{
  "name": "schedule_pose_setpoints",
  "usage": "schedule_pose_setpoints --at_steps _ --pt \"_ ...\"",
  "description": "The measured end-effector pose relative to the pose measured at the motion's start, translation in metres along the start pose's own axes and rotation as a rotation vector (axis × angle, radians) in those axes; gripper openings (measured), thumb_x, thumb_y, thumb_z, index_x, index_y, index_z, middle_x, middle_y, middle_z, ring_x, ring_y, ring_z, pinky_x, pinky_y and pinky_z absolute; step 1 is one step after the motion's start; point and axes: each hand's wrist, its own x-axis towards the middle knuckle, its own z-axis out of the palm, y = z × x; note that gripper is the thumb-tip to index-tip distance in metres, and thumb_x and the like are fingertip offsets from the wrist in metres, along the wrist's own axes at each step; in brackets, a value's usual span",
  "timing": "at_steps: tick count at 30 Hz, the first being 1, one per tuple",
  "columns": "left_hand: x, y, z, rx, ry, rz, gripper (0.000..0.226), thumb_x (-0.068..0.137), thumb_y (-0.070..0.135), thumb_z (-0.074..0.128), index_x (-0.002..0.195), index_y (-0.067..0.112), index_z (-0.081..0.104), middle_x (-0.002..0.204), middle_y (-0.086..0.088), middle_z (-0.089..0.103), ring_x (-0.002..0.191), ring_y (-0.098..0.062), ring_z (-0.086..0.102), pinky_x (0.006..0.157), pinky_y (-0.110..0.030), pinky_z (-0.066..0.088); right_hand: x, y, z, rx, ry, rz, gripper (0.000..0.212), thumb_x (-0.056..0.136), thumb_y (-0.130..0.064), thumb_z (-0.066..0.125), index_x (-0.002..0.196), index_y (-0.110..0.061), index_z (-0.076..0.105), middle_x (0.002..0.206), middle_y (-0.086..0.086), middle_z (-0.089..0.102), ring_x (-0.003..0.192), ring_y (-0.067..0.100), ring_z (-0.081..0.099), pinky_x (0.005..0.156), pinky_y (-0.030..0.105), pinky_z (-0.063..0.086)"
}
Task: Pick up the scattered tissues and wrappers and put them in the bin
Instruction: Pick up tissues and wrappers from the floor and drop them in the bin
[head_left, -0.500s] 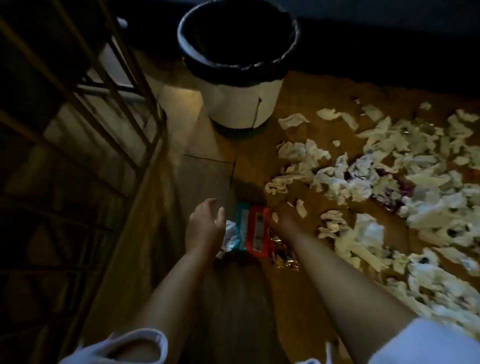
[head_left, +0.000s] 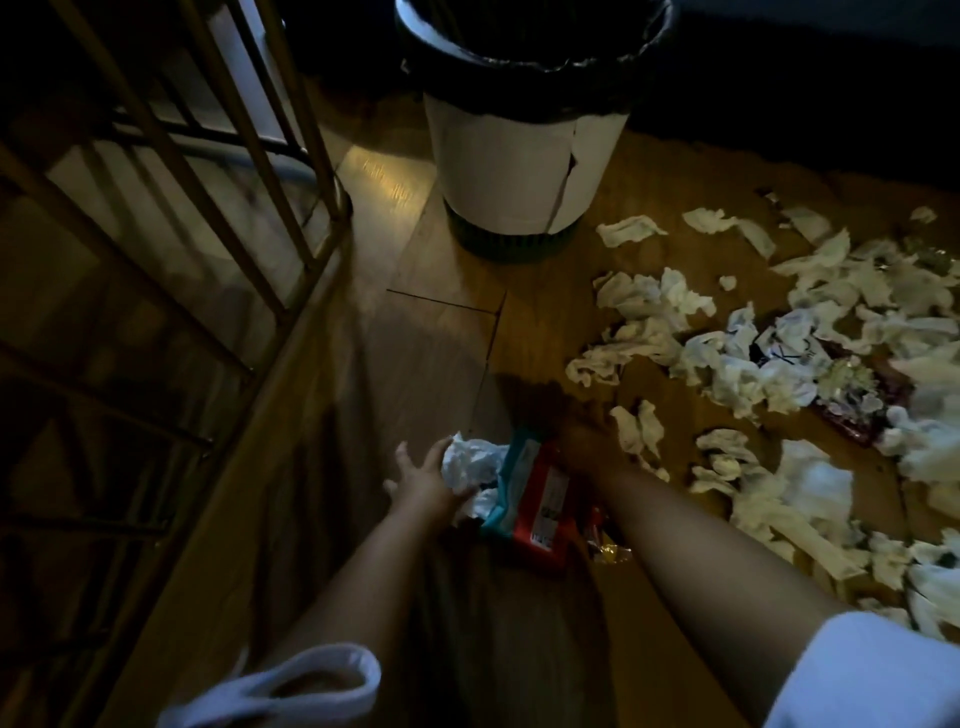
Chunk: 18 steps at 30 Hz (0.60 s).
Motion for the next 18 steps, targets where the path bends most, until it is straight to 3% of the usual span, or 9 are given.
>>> schedule_pose_setpoints --at_steps 2,6,8,10,13,14,16,18 --pt "0.006 0.005 0.001 -0.08 0.047 -0.035 0.049 0.092 0.035 0.052 0.137 0.041 0.036 0.158 -0.002 -0.008 0.14 -0.04 0.011 0.108 -0.048 0.032 -0.004 -0.003 -0.024 -0.036 -0.118 -0.004 0.052 0.091 -0.023 0.054 0.14 -0.016 0.039 0.145 0.014 0.04 0.13 0.034 0.04 0.107 0.037 0.036" --pt "0.02 0.01 0.012 -0.103 0.044 -0.088 0.05 0.086 0.029 0.063 0.131 0.037 0.046 0.156 -0.003 0.0 0.138 -0.037 0.014 0.106 -0.049 0.036 -0.02 0.013 -0.075 0.226 -0.199 0.034 0.043 0.086 -0.013 0.063 0.128 -0.007 0.054 0.133 0.015 0.053 0.12 0.029 0.051 0.089 0.021 0.038" --pt "0.017 0.013 0.017 -0.2 0.067 -0.142 0.051 0.086 0.018 0.063 0.132 0.028 0.045 0.154 -0.009 0.009 0.136 -0.037 0.023 0.104 -0.051 0.04 -0.032 0.024 -0.086 0.352 -0.178 0.074 0.035 0.087 -0.015 0.063 0.121 -0.006 0.059 0.123 0.014 0.059 0.11 0.027 0.056 0.087 0.03 0.044" --pt "0.014 0.017 0.019 -0.261 0.111 -0.188 0.05 0.09 0.02 0.057 0.136 0.017 0.039 0.149 -0.014 0.02 0.129 -0.037 0.034 0.1 -0.05 0.044 -0.045 0.034 -0.091 0.524 -0.197 0.132 0.02 0.088 -0.021 0.062 0.106 -0.013 0.065 0.107 0.009 0.062 0.092 0.022 0.062 0.08 0.035 0.052" --pt "0.015 0.013 0.025 -0.2 0.142 -0.173 0.044 0.091 0.022 0.054 0.133 0.02 0.043 0.147 -0.013 0.022 0.124 -0.034 0.038 0.093 -0.04 0.045 -0.054 0.053 -0.087 0.797 -0.126 0.244 0.011 0.086 -0.026 0.064 0.094 -0.02 0.066 0.104 0.008 0.066 0.095 0.026 0.065 0.088 0.044 0.054" --pt "0.016 0.011 0.027 -0.165 0.139 -0.145 0.041 0.091 0.022 0.054 0.13 0.02 0.045 0.148 -0.013 0.021 0.124 -0.034 0.038 0.094 -0.041 0.046 -0.054 0.059 -0.085 0.864 -0.089 0.285 0.014 0.086 -0.025 0.064 0.097 -0.018 0.068 0.106 0.011 0.067 0.093 0.027 0.066 0.086 0.043 0.055" --pt "0.013 0.009 0.032 -0.128 0.11 -0.144 0.045 0.089 0.027 0.053 0.132 0.02 0.043 0.145 -0.014 0.025 0.119 -0.035 0.043 0.094 -0.047 0.049 -0.052 0.068 -0.081 0.938 -0.032 0.362 0.023 0.088 -0.022 0.061 0.106 -0.009 0.066 0.099 0.012 0.068 0.074 0.018 0.068 0.061 0.025 0.057" --pt "0.017 0.0 0.039 -0.114 0.112 -0.069 0.047 0.086 0.029 0.054 0.132 0.02 0.047 0.145 -0.013 0.028 0.124 -0.037 0.039 0.101 -0.049 0.043 -0.047 0.075 -0.075 0.812 -0.01 0.37 0.022 0.09 -0.019 0.058 0.108 -0.008 0.064 0.085 0.007 0.062 0.05 0.004 0.061 0.037 0.012 0.042"
